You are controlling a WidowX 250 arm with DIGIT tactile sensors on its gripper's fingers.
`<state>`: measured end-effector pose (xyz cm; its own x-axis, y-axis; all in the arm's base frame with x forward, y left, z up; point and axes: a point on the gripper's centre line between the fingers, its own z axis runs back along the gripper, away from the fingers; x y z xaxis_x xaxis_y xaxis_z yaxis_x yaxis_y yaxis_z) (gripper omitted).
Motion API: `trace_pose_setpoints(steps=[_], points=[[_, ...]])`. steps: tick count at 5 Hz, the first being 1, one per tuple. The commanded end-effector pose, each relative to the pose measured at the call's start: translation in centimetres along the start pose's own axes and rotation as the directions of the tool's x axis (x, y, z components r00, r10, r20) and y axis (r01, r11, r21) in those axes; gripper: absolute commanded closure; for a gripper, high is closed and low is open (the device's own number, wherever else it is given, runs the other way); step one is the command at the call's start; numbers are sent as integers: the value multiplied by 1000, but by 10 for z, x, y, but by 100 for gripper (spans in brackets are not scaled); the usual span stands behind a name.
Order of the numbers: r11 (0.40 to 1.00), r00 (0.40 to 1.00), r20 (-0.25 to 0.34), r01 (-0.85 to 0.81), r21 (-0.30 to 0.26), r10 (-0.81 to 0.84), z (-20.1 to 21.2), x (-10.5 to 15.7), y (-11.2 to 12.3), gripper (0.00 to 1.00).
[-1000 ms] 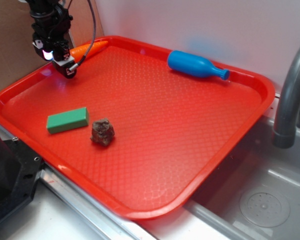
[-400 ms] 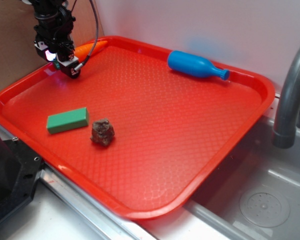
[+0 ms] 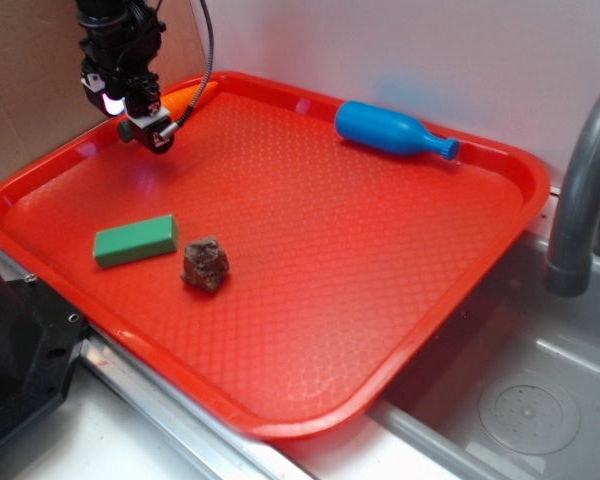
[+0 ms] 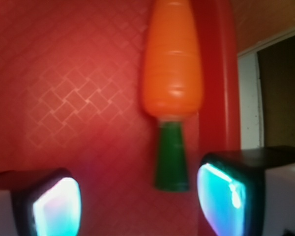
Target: Grab the carrot.
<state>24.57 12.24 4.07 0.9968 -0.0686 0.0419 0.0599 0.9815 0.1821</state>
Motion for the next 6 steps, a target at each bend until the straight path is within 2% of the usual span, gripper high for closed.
trace_pose_setpoints(steps=[1, 2, 3, 4, 5, 6], points=[[998, 998, -23, 53, -34, -54, -20, 14, 9, 0], [1000, 1000, -21, 16, -24, -16, -15, 0, 20, 0], [999, 998, 56, -17, 43, 14, 18, -15, 24, 0], [995, 993, 104, -71, 71, 63, 37, -33, 31, 0], [995, 995, 57, -84, 47, 81, 21, -30, 42, 0], [999, 998, 33, -47, 15, 46, 4, -14, 41, 0]])
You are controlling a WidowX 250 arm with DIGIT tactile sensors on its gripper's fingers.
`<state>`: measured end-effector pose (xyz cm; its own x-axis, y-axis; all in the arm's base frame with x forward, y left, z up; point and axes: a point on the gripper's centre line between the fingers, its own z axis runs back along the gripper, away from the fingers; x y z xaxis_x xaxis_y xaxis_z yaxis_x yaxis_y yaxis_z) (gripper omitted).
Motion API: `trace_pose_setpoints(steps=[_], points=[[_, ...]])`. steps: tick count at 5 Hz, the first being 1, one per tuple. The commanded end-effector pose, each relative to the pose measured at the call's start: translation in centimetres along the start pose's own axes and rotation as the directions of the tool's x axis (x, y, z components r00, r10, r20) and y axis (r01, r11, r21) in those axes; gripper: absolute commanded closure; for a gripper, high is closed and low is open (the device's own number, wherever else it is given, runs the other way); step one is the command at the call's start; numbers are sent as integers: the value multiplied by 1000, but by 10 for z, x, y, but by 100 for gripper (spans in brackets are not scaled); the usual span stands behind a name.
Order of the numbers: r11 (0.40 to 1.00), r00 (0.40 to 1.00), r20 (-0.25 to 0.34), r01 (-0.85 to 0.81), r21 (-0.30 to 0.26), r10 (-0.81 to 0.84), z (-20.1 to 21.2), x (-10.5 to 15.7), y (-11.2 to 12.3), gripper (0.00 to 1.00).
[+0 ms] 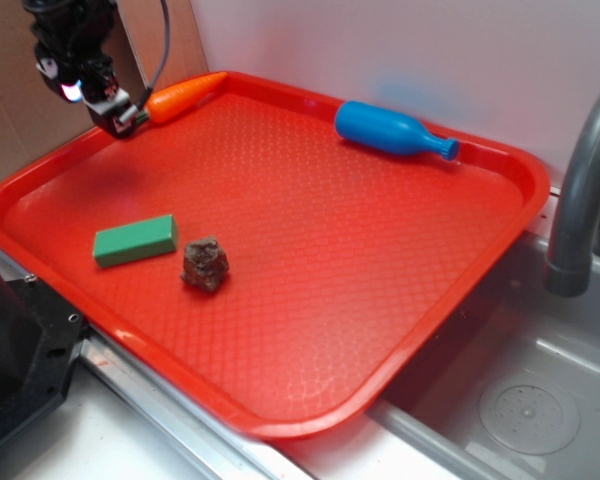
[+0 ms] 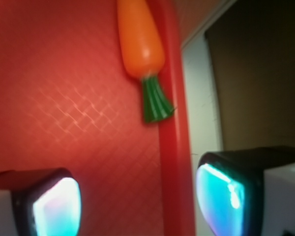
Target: Grab the carrot.
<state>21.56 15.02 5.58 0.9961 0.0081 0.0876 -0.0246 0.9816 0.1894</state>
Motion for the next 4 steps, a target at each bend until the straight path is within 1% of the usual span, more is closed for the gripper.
trace_pose_setpoints(steps=[1, 2, 3, 4], points=[[998, 996, -47, 71, 3, -70, -26, 30, 8, 0], [996, 994, -53, 91, 10, -90, -30, 37, 9, 0], [993, 993, -46, 112, 30, -111, -26, 32, 8, 0], [991, 989, -55, 137, 10, -136, -32, 37, 0, 0]])
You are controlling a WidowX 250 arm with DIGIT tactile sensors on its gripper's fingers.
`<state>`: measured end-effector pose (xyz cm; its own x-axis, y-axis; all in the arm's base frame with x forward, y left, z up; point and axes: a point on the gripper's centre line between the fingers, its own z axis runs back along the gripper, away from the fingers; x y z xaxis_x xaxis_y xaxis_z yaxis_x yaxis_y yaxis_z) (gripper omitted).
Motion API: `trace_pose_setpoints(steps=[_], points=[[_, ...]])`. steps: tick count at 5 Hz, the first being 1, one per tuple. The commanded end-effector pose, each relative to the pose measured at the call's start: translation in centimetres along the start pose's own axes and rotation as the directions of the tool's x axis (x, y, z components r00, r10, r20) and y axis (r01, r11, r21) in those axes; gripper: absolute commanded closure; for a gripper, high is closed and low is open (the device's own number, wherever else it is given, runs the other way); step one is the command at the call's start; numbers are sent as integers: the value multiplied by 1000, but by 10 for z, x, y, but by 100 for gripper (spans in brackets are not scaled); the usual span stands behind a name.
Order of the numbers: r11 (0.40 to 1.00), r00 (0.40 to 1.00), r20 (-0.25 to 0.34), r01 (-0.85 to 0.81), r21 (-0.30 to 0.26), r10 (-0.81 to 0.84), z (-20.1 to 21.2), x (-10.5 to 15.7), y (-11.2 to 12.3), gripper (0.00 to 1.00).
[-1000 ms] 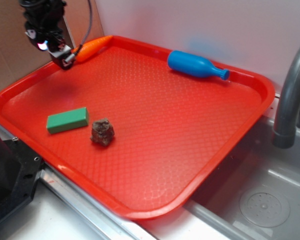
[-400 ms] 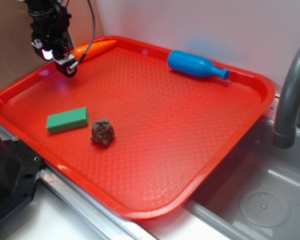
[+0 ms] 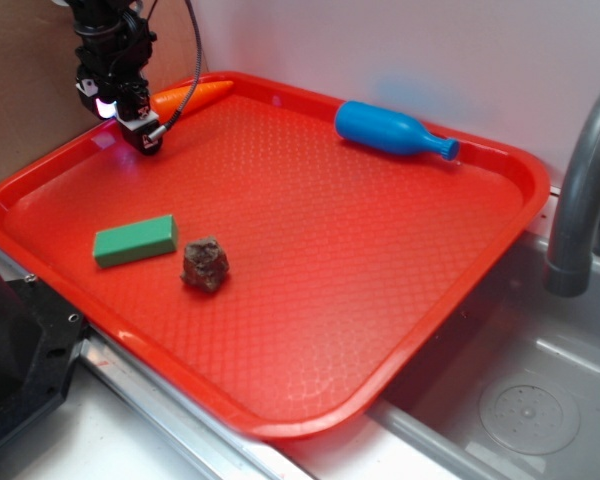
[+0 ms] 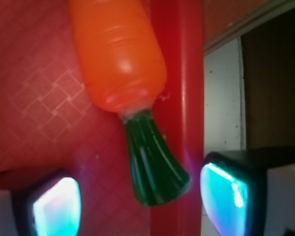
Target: Grab the carrot.
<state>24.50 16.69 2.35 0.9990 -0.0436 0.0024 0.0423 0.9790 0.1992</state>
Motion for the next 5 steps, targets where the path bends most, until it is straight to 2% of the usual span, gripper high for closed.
trace_pose_setpoints(steps=[1, 2, 3, 4, 5], points=[[992, 992, 38, 122, 22, -123, 13, 23, -29, 0], [988, 986, 59, 153, 11, -154, 10, 30, -40, 0], [987, 985, 77, 156, -32, -153, 1, 37, -39, 0], [988, 986, 77, 151, -39, -148, -5, 41, -34, 0], [987, 988, 90, 134, -91, -126, -17, 41, -28, 0]])
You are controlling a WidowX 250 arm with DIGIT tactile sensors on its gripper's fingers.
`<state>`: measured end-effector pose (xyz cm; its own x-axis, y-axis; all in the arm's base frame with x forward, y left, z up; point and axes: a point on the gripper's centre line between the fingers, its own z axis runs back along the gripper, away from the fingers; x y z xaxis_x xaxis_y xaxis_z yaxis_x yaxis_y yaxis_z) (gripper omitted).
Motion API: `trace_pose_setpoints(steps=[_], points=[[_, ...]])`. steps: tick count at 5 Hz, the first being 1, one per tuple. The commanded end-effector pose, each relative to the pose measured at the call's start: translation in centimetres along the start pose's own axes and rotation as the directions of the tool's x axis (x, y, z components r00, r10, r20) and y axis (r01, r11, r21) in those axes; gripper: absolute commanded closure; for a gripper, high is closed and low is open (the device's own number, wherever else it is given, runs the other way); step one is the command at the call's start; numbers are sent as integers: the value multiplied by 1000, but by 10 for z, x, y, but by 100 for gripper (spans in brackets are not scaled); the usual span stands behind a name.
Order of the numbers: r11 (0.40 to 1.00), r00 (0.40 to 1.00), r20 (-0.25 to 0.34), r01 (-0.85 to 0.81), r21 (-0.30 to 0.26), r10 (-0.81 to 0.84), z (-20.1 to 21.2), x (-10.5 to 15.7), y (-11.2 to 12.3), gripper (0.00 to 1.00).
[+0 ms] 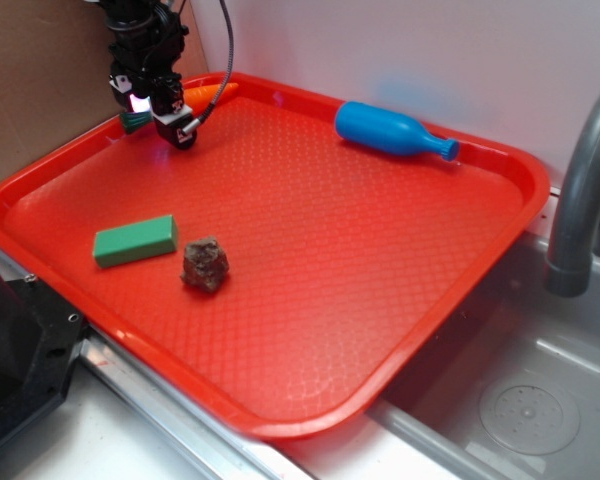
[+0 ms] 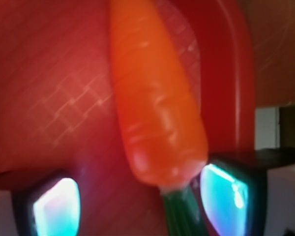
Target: Grab the carrot.
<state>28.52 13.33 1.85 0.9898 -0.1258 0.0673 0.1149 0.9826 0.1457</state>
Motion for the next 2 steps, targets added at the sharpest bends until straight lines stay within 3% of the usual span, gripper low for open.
trace_pose_setpoints(steps=[1, 2], points=[[990, 997, 74, 26, -140, -16, -14, -7, 6, 50], [991, 995, 98, 20, -130, -7, -5, -10, 3, 100]])
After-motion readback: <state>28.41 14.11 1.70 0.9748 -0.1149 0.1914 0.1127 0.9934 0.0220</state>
